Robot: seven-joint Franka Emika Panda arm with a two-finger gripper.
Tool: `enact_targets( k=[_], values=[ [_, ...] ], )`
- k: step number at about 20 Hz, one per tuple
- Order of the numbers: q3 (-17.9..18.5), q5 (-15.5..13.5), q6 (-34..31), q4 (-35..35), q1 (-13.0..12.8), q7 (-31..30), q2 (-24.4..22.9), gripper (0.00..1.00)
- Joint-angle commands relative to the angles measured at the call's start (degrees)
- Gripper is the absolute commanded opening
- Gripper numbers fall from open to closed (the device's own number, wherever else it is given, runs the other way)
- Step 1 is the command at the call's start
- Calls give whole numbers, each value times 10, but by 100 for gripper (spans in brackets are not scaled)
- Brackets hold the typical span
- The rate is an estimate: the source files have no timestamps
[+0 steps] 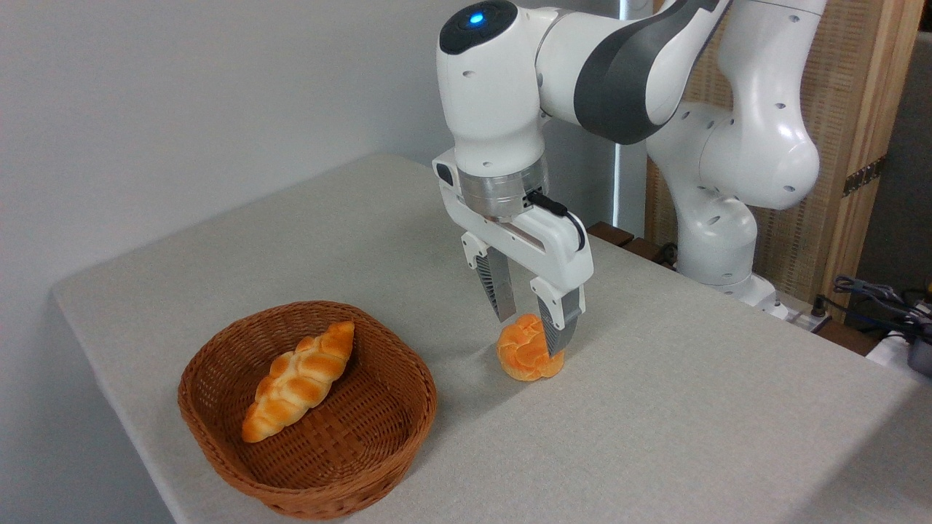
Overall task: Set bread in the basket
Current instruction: 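Close the gripper fingers around the round golden bun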
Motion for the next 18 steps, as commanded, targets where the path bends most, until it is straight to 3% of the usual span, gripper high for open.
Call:
enact_targets(
  k=[1, 18],
  values=[
    [1, -7, 15, -11, -5, 12, -12, 100],
    [-15, -9, 73, -62, -12, 12, -11, 100]
  ],
)
